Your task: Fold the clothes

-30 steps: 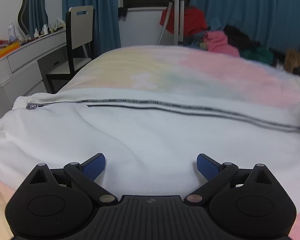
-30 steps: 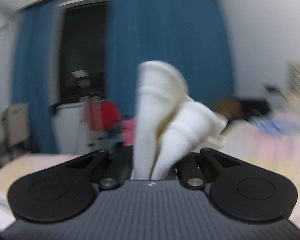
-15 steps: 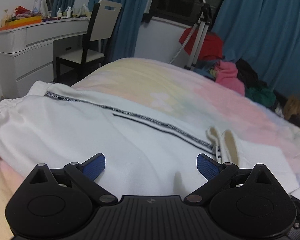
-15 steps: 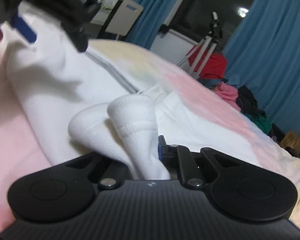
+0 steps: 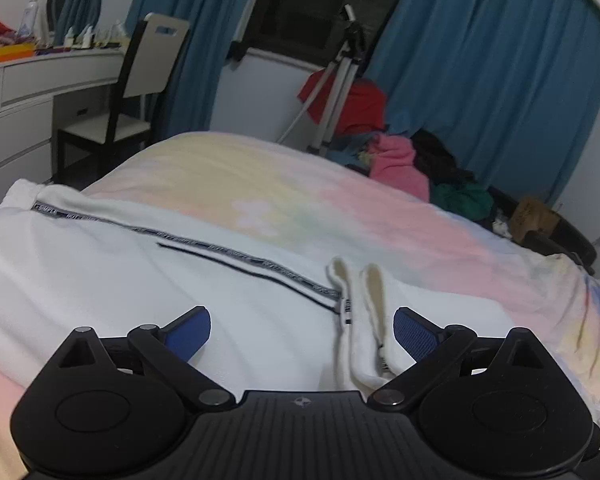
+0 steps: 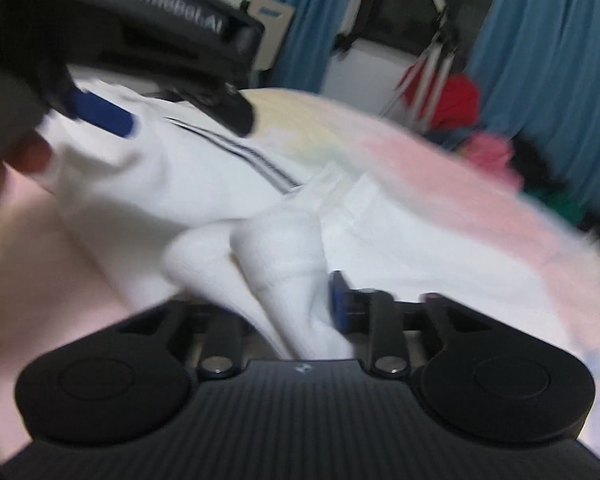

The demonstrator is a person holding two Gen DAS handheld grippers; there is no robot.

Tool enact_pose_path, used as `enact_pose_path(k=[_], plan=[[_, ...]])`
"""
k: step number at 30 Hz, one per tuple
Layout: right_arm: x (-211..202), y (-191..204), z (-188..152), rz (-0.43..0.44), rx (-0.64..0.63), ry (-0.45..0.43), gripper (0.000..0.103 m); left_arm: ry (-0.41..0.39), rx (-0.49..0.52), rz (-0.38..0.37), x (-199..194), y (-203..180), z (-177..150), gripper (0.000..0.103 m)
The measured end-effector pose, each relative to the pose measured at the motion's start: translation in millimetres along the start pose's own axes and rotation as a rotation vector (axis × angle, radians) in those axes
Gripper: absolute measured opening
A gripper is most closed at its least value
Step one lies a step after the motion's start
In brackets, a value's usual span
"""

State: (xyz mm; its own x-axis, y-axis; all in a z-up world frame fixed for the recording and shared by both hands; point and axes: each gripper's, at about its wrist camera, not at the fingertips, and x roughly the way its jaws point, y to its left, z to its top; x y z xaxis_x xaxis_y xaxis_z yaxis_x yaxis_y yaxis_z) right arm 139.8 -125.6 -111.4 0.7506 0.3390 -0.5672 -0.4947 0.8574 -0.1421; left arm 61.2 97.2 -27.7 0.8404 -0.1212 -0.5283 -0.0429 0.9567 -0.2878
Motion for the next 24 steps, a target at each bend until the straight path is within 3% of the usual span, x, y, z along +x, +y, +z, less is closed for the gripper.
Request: enact_pose_path(k=[1, 2, 6, 8, 11, 15, 19, 24], plan=[[-9, -3, 1, 0.042, 0.039, 0.017, 0.071, -0.005, 0.003, -0.011, -1, -1, -1, 0.099], [-20, -7, 1, 0.081, 0.080, 0.032, 0.074, -0.011, 0.006, -0.021, -3, -2, -3, 0.099], [-71, -22, -13, 0.129, 0.291, 0.012, 0.074, -0.018, 0.070, -0.055, -5, -15, -10, 0.099], [-89, -37, -17, 0.065, 0.370, -0.011, 0.074, -0.019, 0.123, -0.066, -5, -25, -15, 0.099], [-92, -54, -19, -0.089, 0.402, -0.029, 0.074, 0.040, 0.189, -0.026, 8, -32, -28, 0.099], [-69, -68, -31, -0.216, 0.416, 0.078, 0.074, 0.118, 0.278, 0.028, 26, -42, -45, 0.099], [-47, -67, -41, -0.226, 0.428, 0.165, 0.076, 0.168, 0.283, 0.034, 39, -38, -52, 0.099], [-56, -55, -44, -0.224, 0.430, 0.157, 0.076, 0.160, 0.172, -0.002, 24, -22, -43, 0.099]])
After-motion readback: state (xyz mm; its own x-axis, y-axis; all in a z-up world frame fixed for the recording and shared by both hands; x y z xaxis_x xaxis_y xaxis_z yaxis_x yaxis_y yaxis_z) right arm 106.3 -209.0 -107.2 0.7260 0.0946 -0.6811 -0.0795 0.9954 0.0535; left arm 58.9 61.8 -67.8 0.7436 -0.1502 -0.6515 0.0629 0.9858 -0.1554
